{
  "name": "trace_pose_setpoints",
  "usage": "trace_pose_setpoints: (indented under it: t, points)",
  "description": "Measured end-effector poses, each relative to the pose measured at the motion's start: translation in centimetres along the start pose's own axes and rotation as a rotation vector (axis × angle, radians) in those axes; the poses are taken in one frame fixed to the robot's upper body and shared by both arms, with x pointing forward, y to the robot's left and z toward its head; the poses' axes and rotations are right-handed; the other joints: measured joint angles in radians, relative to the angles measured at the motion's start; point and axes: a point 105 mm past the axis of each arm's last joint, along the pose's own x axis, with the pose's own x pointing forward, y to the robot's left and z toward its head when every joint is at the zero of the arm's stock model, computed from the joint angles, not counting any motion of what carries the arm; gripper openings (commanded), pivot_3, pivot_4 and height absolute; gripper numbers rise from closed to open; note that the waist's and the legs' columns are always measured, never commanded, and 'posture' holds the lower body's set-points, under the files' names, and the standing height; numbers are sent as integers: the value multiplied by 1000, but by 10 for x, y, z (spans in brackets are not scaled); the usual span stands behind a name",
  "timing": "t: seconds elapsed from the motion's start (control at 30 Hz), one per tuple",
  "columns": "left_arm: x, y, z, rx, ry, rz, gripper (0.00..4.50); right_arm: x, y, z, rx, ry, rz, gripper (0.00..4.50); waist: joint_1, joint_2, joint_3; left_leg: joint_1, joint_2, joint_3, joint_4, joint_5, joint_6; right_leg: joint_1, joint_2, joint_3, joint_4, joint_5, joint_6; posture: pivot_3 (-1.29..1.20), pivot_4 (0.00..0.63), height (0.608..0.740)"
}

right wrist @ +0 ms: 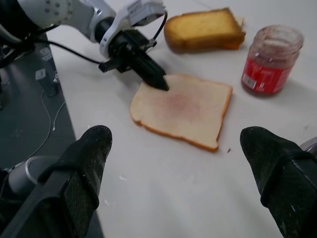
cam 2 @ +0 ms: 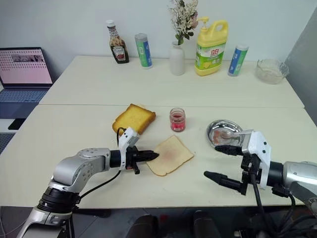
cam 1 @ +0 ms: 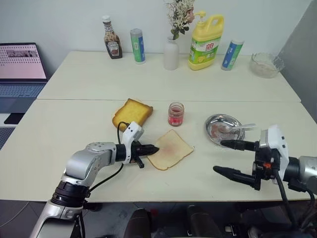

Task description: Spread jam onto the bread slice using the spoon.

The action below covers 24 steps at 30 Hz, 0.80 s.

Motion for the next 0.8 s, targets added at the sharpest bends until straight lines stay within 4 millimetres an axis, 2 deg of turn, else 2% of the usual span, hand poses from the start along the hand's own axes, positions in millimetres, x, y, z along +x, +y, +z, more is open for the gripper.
trace_pose_setpoints:
  t: [0.37,0.5,0.7,0.8]
  points:
    - [-6,0,-2,44,27,24,32,-1,1,-6,-10,38,7,4500,-1,0,0,0,0,0,0,0,0,0,0,0,0,-1,1,0,150,740]
    - [-7,-1,-3,89,40,37,1001,1,3,-6,-16,37,24,4500,0,0,0,0,0,0,0,0,0,0,0,0,0,-1,1,0,150,740]
    - [-10,5,-2,149,40,97,2970,3,5,-6,-17,34,46,4500,0,0,0,0,0,0,0,0,0,0,0,0,0,-1,1,0,150,740]
    - [-18,6,-3,211,64,124,3920,3,5,-6,-17,33,47,4500,-1,0,0,0,0,0,0,0,0,0,0,0,0,-1,1,0,150,740]
